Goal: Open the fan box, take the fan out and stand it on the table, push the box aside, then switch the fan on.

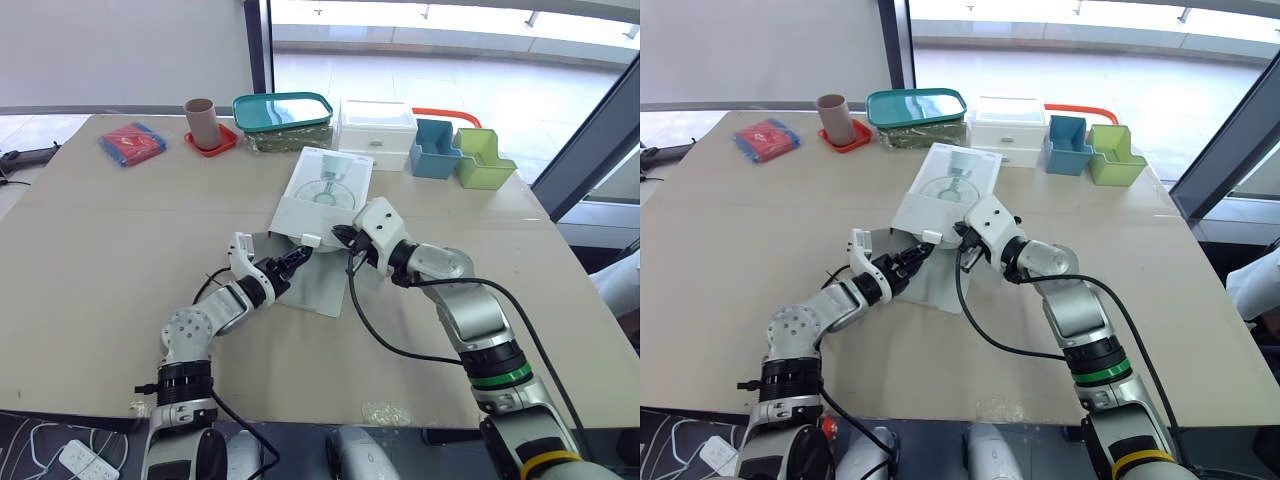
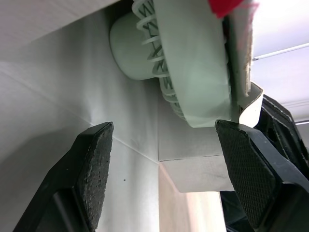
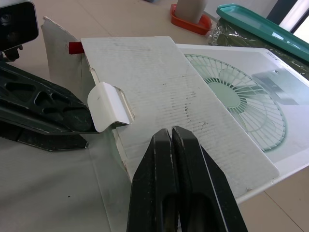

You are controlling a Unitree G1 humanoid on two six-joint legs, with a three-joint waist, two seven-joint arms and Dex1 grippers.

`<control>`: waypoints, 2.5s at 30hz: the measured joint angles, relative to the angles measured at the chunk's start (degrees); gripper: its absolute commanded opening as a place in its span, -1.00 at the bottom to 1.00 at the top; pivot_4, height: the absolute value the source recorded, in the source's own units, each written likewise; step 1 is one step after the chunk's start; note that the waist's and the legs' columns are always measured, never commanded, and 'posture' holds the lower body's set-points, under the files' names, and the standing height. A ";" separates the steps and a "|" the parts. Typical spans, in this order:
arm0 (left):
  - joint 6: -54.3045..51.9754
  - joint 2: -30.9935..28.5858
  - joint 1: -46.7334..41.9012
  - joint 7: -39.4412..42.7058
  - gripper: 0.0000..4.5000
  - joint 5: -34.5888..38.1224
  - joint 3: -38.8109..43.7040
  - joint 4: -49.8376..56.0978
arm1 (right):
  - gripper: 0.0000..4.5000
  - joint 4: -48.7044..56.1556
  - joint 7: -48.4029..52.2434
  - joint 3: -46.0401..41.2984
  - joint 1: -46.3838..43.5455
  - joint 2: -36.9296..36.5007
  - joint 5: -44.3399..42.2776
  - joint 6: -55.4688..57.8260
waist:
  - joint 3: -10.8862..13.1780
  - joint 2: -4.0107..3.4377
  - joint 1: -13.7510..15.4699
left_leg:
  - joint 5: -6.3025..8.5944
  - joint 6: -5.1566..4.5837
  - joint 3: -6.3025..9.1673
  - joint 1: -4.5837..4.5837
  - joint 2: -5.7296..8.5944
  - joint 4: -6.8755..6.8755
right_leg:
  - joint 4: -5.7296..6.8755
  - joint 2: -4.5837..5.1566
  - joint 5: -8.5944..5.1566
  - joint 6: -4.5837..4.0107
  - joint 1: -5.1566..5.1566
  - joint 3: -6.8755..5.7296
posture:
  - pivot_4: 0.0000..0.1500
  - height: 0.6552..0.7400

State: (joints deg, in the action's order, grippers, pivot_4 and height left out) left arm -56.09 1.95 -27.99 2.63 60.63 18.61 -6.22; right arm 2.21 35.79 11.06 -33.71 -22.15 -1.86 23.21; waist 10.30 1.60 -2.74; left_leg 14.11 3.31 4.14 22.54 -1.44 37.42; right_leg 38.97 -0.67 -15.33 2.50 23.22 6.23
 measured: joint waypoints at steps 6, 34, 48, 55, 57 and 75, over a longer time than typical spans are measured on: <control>0.39 0.73 -0.37 -0.02 0.60 0.17 0.59 -0.02 | -0.98 -0.01 -0.03 0.00 -0.01 0.01 0.03 -0.13 | 0.00 0.00 0.00 | 0.00 0.00 0.00 0.00 0.00 0.00 | -0.01 0.00 0.00 0.00 0.00 0.00 | 1.00 1.00; 3.80 4.65 -3.57 -0.35 0.30 1.12 3.20 -5.75 | -0.98 1.23 -0.62 -0.11 0.55 0.01 0.39 0.70 | 0.02 0.03 0.02 | 0.00 0.00 0.00 0.03 0.04 -0.03 | -0.08 0.02 -0.01 0.02 0.00 0.00 | 1.00 1.00; 4.71 4.27 -5.37 3.45 -0.55 0.14 2.59 -7.22 | -0.98 2.14 -0.95 -0.17 1.11 -0.16 0.41 1.23 | 0.02 0.03 0.02 | 0.00 0.00 0.02 0.06 0.05 -0.04 | -0.14 0.03 -0.02 0.05 0.00 0.00 | 1.00 1.00; 0.01 1.51 -2.53 2.71 -0.55 2.91 2.61 -2.80 | -0.98 2.27 -0.86 0.00 1.10 -0.06 0.36 1.22 | 0.02 0.03 -0.09 | 0.01 -0.01 0.02 0.05 0.00 -0.12 | -0.16 0.00 -0.03 0.06 0.02 0.00 | 1.00 1.00; -2.18 0.30 -1.19 2.15 -0.55 4.72 2.76 -0.91 | -0.98 2.26 -0.84 0.00 1.09 -0.04 0.35 1.20 | 0.02 0.03 -0.08 | 0.01 0.00 0.02 0.05 -0.01 -0.13 | -0.16 0.01 -0.03 0.06 0.03 0.00 | 1.00 1.00; -15.84 -11.26 8.65 -3.35 -0.55 24.02 3.39 7.60 | -0.98 2.22 -0.62 0.01 1.13 -0.07 0.37 0.74 | 0.02 0.04 0.00 | 0.00 0.02 0.06 0.05 -0.03 -0.13 | -0.16 0.02 -0.02 0.03 0.03 -0.04 | 1.00 1.00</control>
State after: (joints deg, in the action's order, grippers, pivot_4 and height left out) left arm -71.93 -9.31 -19.34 -0.72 84.65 22.01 1.38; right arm 4.44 35.17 11.08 -32.59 -22.22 -1.49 23.95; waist 10.32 1.65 -2.74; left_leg 14.12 3.33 4.20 22.59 -1.47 37.29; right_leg 38.80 -0.65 -15.35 2.54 23.25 6.19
